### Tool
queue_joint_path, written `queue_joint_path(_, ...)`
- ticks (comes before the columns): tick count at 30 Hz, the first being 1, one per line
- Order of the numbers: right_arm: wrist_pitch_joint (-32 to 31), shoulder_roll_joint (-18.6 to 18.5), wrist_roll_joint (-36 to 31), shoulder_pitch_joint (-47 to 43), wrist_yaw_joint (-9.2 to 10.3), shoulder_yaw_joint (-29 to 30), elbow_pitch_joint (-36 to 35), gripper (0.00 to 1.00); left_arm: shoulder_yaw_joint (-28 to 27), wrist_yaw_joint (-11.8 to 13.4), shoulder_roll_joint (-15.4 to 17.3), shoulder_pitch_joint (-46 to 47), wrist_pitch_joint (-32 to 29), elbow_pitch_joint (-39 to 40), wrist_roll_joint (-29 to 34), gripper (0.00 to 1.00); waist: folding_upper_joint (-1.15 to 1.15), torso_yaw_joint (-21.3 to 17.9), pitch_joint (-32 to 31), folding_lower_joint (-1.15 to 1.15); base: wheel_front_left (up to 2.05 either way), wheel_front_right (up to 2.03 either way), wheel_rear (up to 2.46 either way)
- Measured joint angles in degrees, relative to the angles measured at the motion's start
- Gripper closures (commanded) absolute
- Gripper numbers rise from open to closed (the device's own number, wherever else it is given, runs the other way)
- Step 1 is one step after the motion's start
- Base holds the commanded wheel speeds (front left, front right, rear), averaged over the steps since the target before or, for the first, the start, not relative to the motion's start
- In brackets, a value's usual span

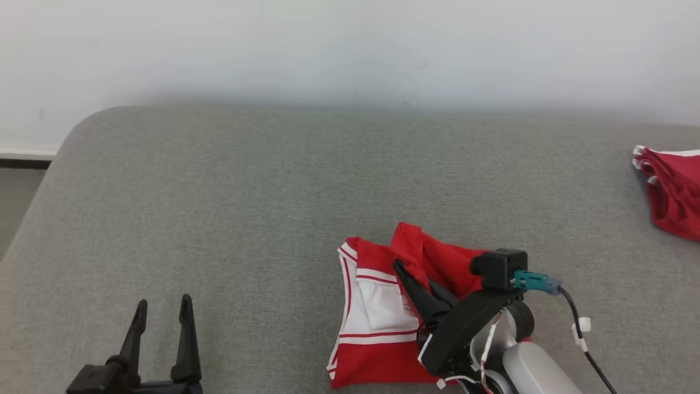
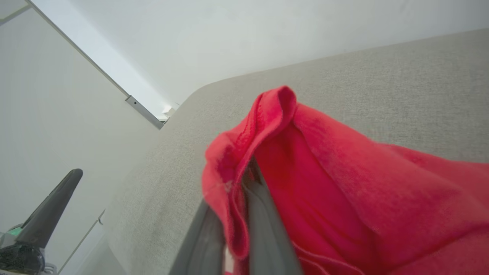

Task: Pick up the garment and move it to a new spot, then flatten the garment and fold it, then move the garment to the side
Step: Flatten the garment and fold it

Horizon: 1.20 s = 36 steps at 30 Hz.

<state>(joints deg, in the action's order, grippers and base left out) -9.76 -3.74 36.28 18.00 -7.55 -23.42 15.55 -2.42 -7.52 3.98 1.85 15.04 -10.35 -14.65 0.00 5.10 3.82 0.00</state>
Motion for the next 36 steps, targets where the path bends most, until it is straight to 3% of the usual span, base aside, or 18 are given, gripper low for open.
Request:
queue_joint_path(4,2.80,0.58,-0.10,1.52,0.00,-1.59,5.04,1.00,0.68,0.00,-0.09,0.75,0.00,-0.76,-0.08,0.00,0.00,1.62,0.38,0.00,0.00,0.00,0.00)
queue_joint_path(5,3.42,0.65,-0.15,2.07,0.00,-1.93,6.30,0.29,0.76,0.00,-0.09,0.84,0.00,-0.93,-0.09,0.00,0.00,1.92,0.47,0.00,0.00,0.00,0.00)
queue_joint_path(6,3.63,0.66,-0.16,2.59,0.00,-2.38,7.48,0.00,0.78,0.00,-0.10,0.90,0.00,-1.10,-0.11,0.00,0.00,2.15,0.54,0.00,0.00,0.00,0.00)
queue_joint_path(13,9.05,0.54,-1.16,5.30,0.00,-4.54,8.38,0.00,0.11,0.00,-0.08,1.01,0.00,-1.52,-0.15,0.00,0.00,1.41,0.31,0.00,0.00,0.00,0.00)
queue_joint_path(17,13.28,-1.81,-2.63,5.70,0.00,-4.02,5.64,0.00,-0.08,0.00,-0.07,0.86,0.00,-1.41,-0.09,0.00,0.00,0.28,-0.24,0.00,0.00,0.00,0.00)
queue_joint_path(26,20.31,-7.33,-5.68,1.15,0.00,6.01,-1.27,0.00,-0.34,0.00,0.15,0.15,0.00,-0.07,0.12,0.00,0.00,-2.20,-0.82,0.00,0.00,0.00,0.00)
queue_joint_path(36,22.91,-6.91,-8.68,-9.48,0.00,14.62,-6.89,0.00,0.02,0.00,0.55,-0.76,0.00,0.85,0.52,0.00,0.00,-5.02,-0.57,0.00,0.00,0.00,0.00)
